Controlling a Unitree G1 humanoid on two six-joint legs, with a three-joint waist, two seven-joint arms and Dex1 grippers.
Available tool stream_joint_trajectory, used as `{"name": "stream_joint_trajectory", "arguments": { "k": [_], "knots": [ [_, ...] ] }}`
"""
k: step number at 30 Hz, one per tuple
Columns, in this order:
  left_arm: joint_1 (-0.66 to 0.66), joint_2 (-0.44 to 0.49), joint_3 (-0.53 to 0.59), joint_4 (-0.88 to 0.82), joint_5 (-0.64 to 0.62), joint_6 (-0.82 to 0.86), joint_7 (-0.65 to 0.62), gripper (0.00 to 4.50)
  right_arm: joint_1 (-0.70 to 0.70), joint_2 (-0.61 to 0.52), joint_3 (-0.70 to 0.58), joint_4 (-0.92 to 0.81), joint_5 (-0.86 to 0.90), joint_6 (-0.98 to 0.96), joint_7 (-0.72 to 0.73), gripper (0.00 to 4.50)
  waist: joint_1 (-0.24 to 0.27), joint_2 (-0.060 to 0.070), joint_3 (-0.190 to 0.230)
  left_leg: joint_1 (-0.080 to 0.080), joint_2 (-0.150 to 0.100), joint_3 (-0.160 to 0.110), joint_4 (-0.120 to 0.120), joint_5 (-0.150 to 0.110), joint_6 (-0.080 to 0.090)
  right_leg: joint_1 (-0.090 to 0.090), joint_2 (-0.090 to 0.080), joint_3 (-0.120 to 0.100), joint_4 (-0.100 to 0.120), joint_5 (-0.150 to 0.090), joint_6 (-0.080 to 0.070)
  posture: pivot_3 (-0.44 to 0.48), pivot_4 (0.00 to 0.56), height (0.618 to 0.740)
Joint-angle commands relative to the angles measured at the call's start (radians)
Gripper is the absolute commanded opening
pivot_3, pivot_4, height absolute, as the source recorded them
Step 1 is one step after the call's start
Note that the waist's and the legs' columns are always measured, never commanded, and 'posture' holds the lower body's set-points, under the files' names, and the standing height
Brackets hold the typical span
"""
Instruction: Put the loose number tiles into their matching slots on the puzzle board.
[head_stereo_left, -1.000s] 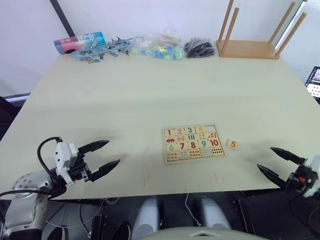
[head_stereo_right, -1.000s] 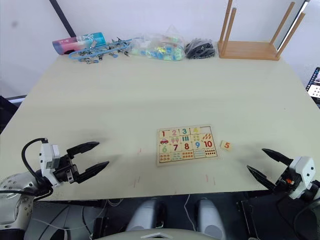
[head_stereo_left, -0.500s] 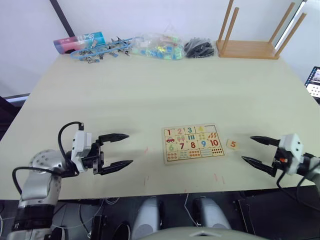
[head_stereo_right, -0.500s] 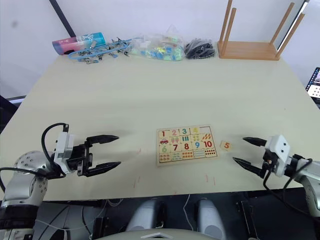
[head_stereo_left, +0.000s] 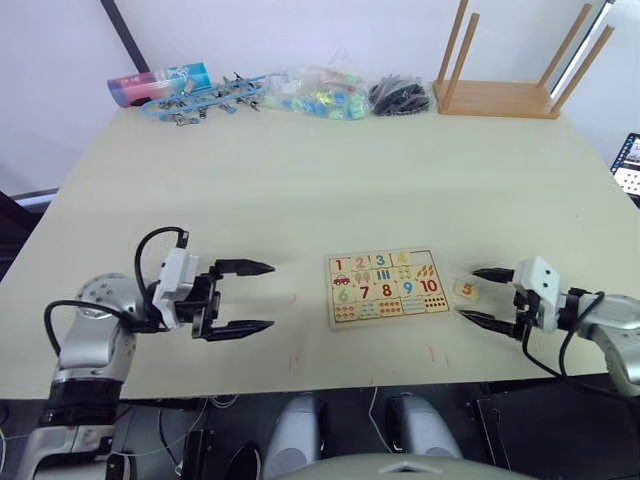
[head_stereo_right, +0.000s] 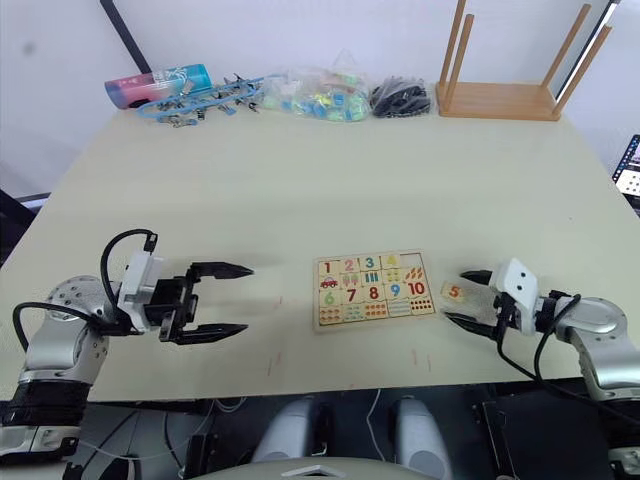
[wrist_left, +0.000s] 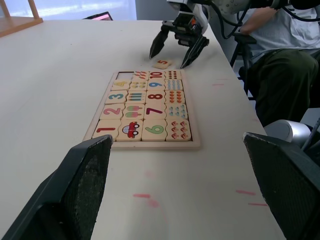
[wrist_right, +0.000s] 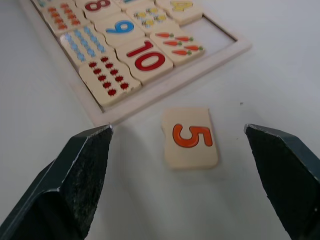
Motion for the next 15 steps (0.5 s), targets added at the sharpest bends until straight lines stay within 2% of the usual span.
{"name": "stream_joint_trajectory", "arguments": {
  "k": [1, 8, 11, 13, 15],
  "knots": [
    [-0.017, 0.021, -0.004, -0.012, -0.019, -0.005, -0.035, 4.50, -0.022, -0.024, 0.006, 0.007, -0.031, 0.024, -0.018, 4.42, 0.000, 0.000, 0.000, 0.000, 0.000, 0.000, 0.000, 0.000, 0.000, 0.000, 0.000, 0.000, 0.000, 0.000, 0.000, 0.000, 0.150, 0.737],
    [-0.026, 0.017, -0.009, -0.004, -0.020, -0.008, -0.035, 4.50, -0.043, -0.037, 0.027, 0.019, -0.041, 0.081, -0.014, 4.42, -0.001, -0.001, -0.001, 0.000, 0.000, 0.000, 0.003, 0.000, 0.000, 0.001, 0.000, 0.000, 0.002, 0.000, 0.000, 0.000, 0.150, 0.737],
    [-0.027, 0.014, -0.007, -0.004, -0.020, -0.007, -0.035, 4.50, -0.043, -0.043, 0.033, 0.019, -0.043, 0.102, -0.013, 3.64, -0.001, -0.001, -0.001, 0.000, 0.001, 0.000, 0.003, 0.000, 0.000, 0.001, 0.000, 0.000, 0.002, 0.000, 0.000, 0.000, 0.150, 0.737],
    [-0.025, 0.012, -0.005, -0.004, -0.020, -0.008, -0.034, 4.50, -0.043, -0.048, 0.034, 0.024, -0.046, 0.105, -0.013, 2.81, 0.000, -0.002, -0.001, 0.000, 0.001, 0.000, 0.003, 0.000, 0.000, 0.001, 0.000, 0.000, 0.002, 0.000, 0.000, 0.000, 0.150, 0.737],
    [-0.021, 0.011, -0.003, -0.005, -0.020, -0.010, -0.033, 4.50, -0.043, -0.049, 0.031, 0.029, -0.046, 0.106, -0.015, 2.16, 0.000, -0.002, -0.001, 0.000, 0.001, 0.000, 0.003, 0.000, 0.000, 0.001, 0.000, 0.000, 0.002, 0.000, 0.000, 0.000, 0.150, 0.737]
  ]
}}
